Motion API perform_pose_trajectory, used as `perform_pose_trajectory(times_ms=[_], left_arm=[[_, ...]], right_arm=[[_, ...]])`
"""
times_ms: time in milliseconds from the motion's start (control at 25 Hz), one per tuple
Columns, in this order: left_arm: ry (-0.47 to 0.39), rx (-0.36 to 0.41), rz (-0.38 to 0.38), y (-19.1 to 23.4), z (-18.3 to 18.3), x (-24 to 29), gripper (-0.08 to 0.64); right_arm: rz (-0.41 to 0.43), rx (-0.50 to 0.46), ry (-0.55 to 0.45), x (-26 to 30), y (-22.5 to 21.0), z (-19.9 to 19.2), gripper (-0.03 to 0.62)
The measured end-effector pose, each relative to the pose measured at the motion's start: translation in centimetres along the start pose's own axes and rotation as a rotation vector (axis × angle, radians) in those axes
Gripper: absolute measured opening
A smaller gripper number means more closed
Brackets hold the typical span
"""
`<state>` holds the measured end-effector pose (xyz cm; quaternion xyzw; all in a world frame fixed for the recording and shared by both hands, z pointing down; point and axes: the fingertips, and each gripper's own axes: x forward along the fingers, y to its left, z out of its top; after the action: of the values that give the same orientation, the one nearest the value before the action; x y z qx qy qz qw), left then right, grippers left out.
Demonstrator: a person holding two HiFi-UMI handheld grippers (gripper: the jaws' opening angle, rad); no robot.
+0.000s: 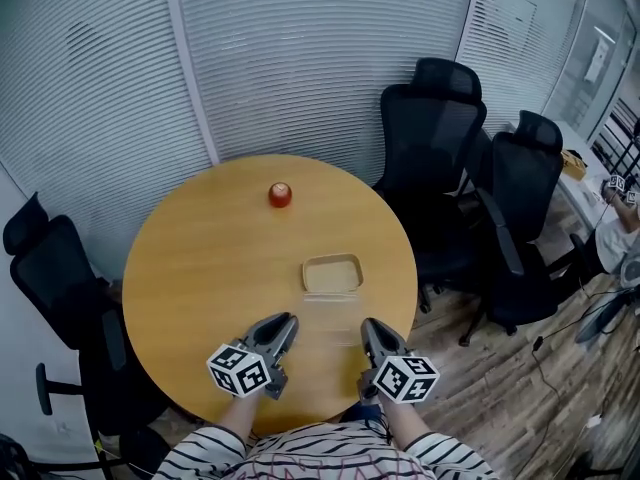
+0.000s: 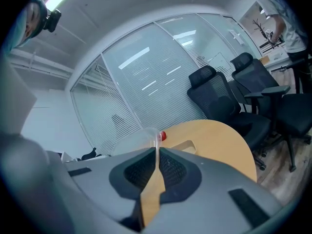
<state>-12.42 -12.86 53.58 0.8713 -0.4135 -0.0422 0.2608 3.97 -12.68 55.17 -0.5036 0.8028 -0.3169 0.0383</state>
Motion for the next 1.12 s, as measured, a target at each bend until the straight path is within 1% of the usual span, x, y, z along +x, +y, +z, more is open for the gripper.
perform_pose_trajectory(times_ms=[280,760,1120], left_arm=[[0.005,-0.017,-0.018,-0.7,-0.9,-2.0,0.075],[0.016,-0.019,-0.046,-1.2,-1.7,-3.8,0.072],[0.017,-0.026,-0.059,-1.5,-1.9,-3.9,0.072]], right_arm=[[-0.031,0.011,-0.009,-1.8,1.0,-1.5,0.04],[-0.068,0.013,-0.009,-3.3,2.0,-3.2,0.037],[-0.085,0.01,-0.01,-3.9,2.0,-3.4,0.037]])
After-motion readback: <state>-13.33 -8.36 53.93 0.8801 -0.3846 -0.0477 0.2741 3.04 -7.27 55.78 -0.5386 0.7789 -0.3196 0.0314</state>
